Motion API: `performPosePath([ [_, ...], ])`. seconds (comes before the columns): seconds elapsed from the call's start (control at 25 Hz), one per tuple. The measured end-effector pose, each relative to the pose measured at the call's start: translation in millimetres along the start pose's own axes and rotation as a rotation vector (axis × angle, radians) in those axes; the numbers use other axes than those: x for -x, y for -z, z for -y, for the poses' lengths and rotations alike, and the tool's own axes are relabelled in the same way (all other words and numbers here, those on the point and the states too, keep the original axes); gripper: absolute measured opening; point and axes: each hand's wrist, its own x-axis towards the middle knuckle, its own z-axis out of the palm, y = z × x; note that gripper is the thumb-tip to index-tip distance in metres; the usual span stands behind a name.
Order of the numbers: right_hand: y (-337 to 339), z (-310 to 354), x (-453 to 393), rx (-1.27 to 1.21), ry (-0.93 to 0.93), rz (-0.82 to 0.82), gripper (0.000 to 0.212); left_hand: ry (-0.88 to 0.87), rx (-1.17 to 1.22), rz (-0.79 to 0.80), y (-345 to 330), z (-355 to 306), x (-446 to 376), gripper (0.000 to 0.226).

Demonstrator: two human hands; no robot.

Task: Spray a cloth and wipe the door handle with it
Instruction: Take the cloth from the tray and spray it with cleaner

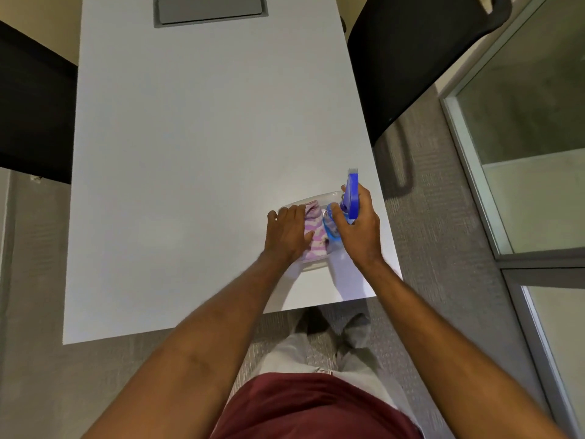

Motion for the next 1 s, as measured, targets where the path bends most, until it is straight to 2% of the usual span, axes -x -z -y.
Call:
performPosePath([
  [0.16,8,3,-6,-0.038,0.038,0.000,0.051,0.045,-0.031,0.026,-6,-6,-12,0.064],
  [0.28,12,6,-10,-0.049,0.118,0.022,0.039,0.054,-0.054,0.038,-7,-8,-19,0.058],
  [0.44,12,9,-12,-0.042,0.131,0.068,0.026,0.057,-0.144,0.070,-8,-12,-27,0.045],
  [0.56,9,9,-12,-0.069,0.139,0.035,0.026,0.030,-0.183,0.039,-4,-12,-28,0.034],
  [0.64,7,9,-14,-0.090,0.141,-0.016,0.023,0.042,-0.099,-0.024,-1,-10,-26,0.029],
  [0.76,10,13,-15,-0.146,0.101,-0.087,0.020,0.141,0.160,-0.103,6,-7,-19,0.038],
  [0.88,20,19,-16,-0.167,0.051,-0.135,0.026,0.194,0.379,-0.084,19,-3,-15,0.041],
  [1.0,36,43,-14,-0.183,0.083,-0.149,0.029,0.200,0.652,-0.009,44,-3,-8,0.034],
])
